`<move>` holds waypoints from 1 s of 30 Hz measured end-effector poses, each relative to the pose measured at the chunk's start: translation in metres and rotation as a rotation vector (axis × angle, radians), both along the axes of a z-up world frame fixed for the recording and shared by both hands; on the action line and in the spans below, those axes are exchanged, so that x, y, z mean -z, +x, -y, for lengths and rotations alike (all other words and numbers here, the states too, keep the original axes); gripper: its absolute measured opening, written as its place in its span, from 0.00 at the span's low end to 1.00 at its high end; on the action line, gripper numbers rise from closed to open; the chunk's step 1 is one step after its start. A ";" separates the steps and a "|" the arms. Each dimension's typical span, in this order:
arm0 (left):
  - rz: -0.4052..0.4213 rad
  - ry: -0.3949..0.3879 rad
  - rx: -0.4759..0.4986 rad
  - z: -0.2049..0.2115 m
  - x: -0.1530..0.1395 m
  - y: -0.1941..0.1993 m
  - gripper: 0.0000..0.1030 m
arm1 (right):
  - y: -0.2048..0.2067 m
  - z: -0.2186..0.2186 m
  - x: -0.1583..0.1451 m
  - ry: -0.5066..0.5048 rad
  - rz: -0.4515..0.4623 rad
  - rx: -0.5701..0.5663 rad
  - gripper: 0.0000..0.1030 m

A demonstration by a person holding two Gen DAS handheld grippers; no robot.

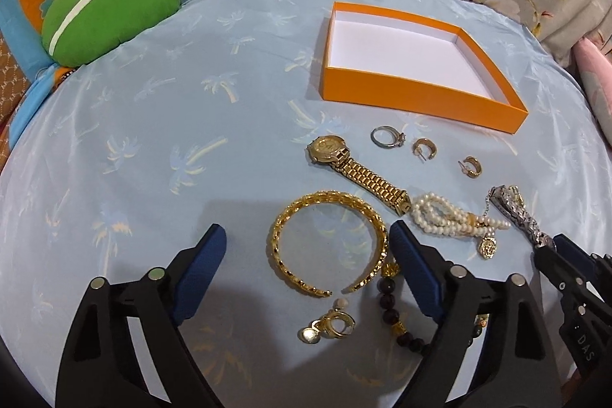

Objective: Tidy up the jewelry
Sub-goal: 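Grasp the silver watch with the right tool while the left tool moves toward the gold bangle, then grasp the gold cuff bangle with the left tool while the right tool holds the watch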

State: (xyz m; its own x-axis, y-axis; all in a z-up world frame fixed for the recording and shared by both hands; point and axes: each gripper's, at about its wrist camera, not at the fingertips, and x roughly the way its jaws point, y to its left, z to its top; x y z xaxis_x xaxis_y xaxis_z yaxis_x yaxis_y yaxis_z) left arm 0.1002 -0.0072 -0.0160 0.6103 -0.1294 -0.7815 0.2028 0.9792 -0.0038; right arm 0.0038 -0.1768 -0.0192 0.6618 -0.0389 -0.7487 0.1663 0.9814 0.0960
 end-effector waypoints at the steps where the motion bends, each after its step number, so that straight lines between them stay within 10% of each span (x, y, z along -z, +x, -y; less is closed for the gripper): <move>1: 0.005 0.003 0.001 0.001 0.000 -0.001 0.77 | 0.000 0.000 0.000 0.000 0.000 0.000 0.24; 6: 0.016 -0.007 0.026 0.002 -0.003 -0.004 0.55 | 0.000 0.000 0.000 0.002 0.003 0.002 0.24; 30: 0.107 -0.055 0.089 -0.006 -0.061 -0.019 0.55 | -0.007 0.011 -0.070 0.004 0.143 0.024 0.24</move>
State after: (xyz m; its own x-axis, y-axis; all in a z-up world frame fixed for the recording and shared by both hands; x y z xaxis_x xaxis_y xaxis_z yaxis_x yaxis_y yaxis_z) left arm 0.0812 -0.0011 0.0453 0.6737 -0.2274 -0.7032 0.2907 0.9563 -0.0307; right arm -0.0034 -0.1875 0.0509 0.7608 -0.0531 -0.6468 0.1738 0.9769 0.1242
